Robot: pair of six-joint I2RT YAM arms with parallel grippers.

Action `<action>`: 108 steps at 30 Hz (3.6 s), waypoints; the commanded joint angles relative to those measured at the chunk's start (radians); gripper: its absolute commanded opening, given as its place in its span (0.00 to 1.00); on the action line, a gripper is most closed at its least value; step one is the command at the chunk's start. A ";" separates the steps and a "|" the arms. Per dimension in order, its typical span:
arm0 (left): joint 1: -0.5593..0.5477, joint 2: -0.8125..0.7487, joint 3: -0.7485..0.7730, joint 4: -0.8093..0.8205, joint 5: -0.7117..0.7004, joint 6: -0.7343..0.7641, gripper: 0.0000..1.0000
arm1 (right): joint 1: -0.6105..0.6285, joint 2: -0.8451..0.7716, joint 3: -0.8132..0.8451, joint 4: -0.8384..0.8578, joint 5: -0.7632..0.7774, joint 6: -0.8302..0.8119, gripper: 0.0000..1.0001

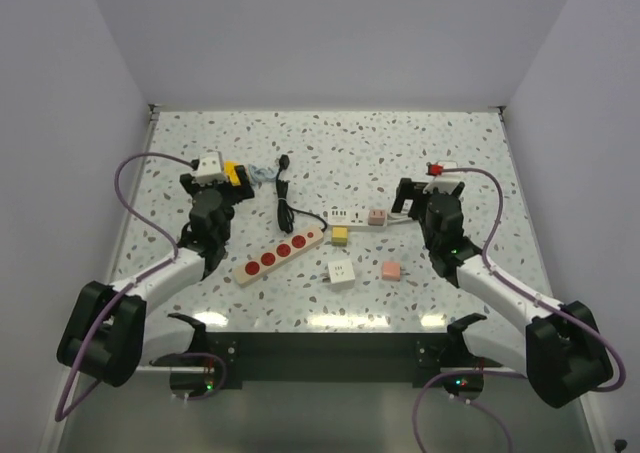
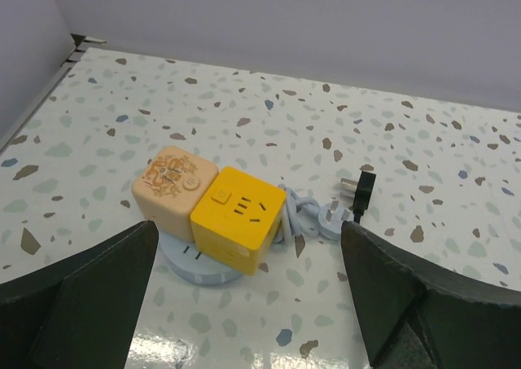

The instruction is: Insert the plug

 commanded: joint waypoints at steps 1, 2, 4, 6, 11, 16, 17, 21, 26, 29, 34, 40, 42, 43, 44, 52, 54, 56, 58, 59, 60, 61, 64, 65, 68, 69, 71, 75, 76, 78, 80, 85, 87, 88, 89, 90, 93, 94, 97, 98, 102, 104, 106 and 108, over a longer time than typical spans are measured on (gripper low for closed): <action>-0.019 0.040 0.024 0.092 0.063 0.026 1.00 | 0.019 0.005 0.037 -0.025 -0.103 0.039 0.98; -0.019 0.058 0.029 0.096 0.081 0.026 1.00 | 0.024 0.004 0.026 -0.026 -0.114 0.048 0.98; -0.022 0.069 0.035 0.115 0.106 0.026 1.00 | 0.031 -0.009 0.005 -0.025 -0.158 0.053 0.98; -0.027 0.070 0.036 0.118 0.121 0.022 1.00 | 0.033 -0.024 -0.006 -0.039 -0.201 0.059 0.98; -0.050 0.067 0.032 0.109 0.134 0.019 1.00 | 0.054 -0.111 -0.044 -0.075 -0.287 0.069 0.98; -0.108 0.051 0.017 0.089 0.109 0.033 1.00 | 0.094 -0.148 -0.072 -0.097 -0.350 0.083 0.97; -0.117 0.035 0.004 0.084 0.100 0.033 1.00 | 0.100 -0.151 -0.072 -0.106 -0.365 0.088 0.97; -0.162 -0.015 -0.042 0.066 0.072 0.026 1.00 | 0.142 -0.141 -0.078 -0.120 -0.371 0.092 0.96; -0.179 -0.104 -0.111 0.026 0.074 -0.013 1.00 | 0.240 -0.096 -0.067 -0.125 -0.350 0.100 0.95; -0.188 -0.149 -0.155 0.023 0.078 -0.032 1.00 | 0.295 -0.067 -0.067 -0.132 -0.318 0.112 0.94; -0.222 -0.167 -0.177 0.006 0.079 -0.036 1.00 | 0.389 -0.056 -0.066 -0.143 -0.258 0.128 0.94; -0.262 -0.199 -0.207 0.009 0.056 -0.032 1.00 | 0.491 -0.026 -0.026 -0.184 -0.192 0.157 0.93; -0.265 -0.210 -0.211 0.000 0.052 -0.032 1.00 | 0.533 -0.004 -0.012 -0.213 -0.140 0.163 0.93; -0.265 -0.219 -0.209 -0.009 0.054 -0.035 1.00 | 0.542 0.004 -0.002 -0.226 -0.125 0.166 0.93; -0.268 -0.225 -0.212 -0.011 0.057 -0.036 1.00 | 0.553 0.017 0.003 -0.243 -0.108 0.169 0.93; -0.285 -0.258 -0.238 -0.017 0.045 -0.046 1.00 | 0.671 0.062 0.038 -0.322 -0.003 0.209 0.93; -0.298 -0.253 -0.241 -0.020 0.031 -0.046 1.00 | 0.699 0.076 0.046 -0.341 0.015 0.215 0.93; -0.317 -0.250 -0.244 -0.022 0.019 -0.046 1.00 | 0.711 0.108 0.060 -0.342 0.017 0.220 0.93; -0.327 -0.249 -0.249 -0.022 0.010 -0.041 1.00 | 0.725 0.145 0.075 -0.342 0.017 0.223 0.93; -0.338 -0.252 -0.252 -0.023 0.008 -0.040 0.99 | 0.731 0.155 0.081 -0.352 0.027 0.224 0.93; -0.344 -0.255 -0.253 -0.025 0.006 -0.038 1.00 | 0.737 0.163 0.086 -0.356 0.033 0.229 0.93; -0.351 -0.261 -0.257 -0.026 0.003 -0.036 1.00 | 0.737 0.171 0.097 -0.361 0.043 0.229 0.93; -0.364 -0.276 -0.264 -0.026 0.006 -0.035 1.00 | 0.737 0.185 0.115 -0.381 0.052 0.227 0.89; -0.367 -0.279 -0.267 -0.026 0.009 -0.033 1.00 | 0.737 0.191 0.120 -0.390 0.058 0.229 0.87; -0.377 -0.284 -0.272 -0.017 0.023 -0.026 1.00 | 0.737 0.212 0.133 -0.407 0.092 0.235 0.80; -0.380 -0.285 -0.275 -0.008 0.028 -0.020 1.00 | 0.737 0.215 0.135 -0.407 0.096 0.237 0.78; -0.392 -0.284 -0.280 0.004 0.026 -0.010 1.00 | 0.737 0.225 0.135 -0.405 0.099 0.240 0.76; -0.417 -0.276 -0.277 0.023 0.019 0.019 1.00 | 0.737 0.263 0.156 -0.407 0.099 0.241 0.75; -0.421 -0.273 -0.273 0.023 0.014 0.020 1.00 | 0.737 0.270 0.161 -0.407 0.102 0.243 0.75; -0.430 -0.273 -0.275 0.026 0.008 0.026 1.00 | 0.737 0.292 0.172 -0.431 0.113 0.241 0.74; -0.436 -0.275 -0.277 0.029 0.005 0.028 1.00 | 0.736 0.306 0.176 -0.436 0.116 0.243 0.71; -0.444 -0.281 -0.290 0.050 0.016 0.042 1.00 | 0.737 0.318 0.198 -0.451 0.162 0.229 0.22; -0.447 -0.285 -0.295 0.064 0.035 0.049 1.00 | 0.734 0.311 0.219 -0.460 0.187 0.211 0.07; -0.449 -0.285 -0.296 0.069 0.043 0.054 0.99 | 0.732 0.306 0.229 -0.471 0.199 0.203 0.03; -0.450 -0.287 -0.298 0.073 0.054 0.063 0.99 | 0.722 0.292 0.236 -0.474 0.214 0.194 0.00; -0.453 -0.285 -0.303 0.090 0.081 0.071 0.99 | 0.714 0.281 0.250 -0.474 0.213 0.176 0.00; -0.470 -0.270 -0.312 0.138 0.155 0.108 0.98 | 0.687 0.242 0.268 -0.457 0.199 0.142 0.00; -0.484 -0.264 -0.312 0.150 0.180 0.120 0.98 | 0.679 0.231 0.273 -0.453 0.199 0.134 0.00; -0.536 -0.221 -0.306 0.202 0.265 0.180 0.98 | 0.657 0.191 0.288 -0.435 0.179 0.114 0.00; -0.553 -0.192 -0.304 0.224 0.285 0.227 0.98 | 0.650 0.182 0.290 -0.430 0.173 0.109 0.00; -0.622 -0.124 -0.287 0.271 0.357 0.293 0.99 | 0.631 0.140 0.304 -0.425 0.158 0.093 0.00; -0.637 -0.103 -0.286 0.294 0.381 0.312 0.99 | 0.614 0.123 0.305 -0.422 0.138 0.089 0.00; -0.642 -0.095 -0.281 0.304 0.424 0.321 1.00 | 0.611 0.102 0.302 -0.418 0.109 0.083 0.00; -0.644 -0.078 -0.264 0.308 0.468 0.332 1.00 | 0.608 0.093 0.302 -0.418 0.086 0.079 0.00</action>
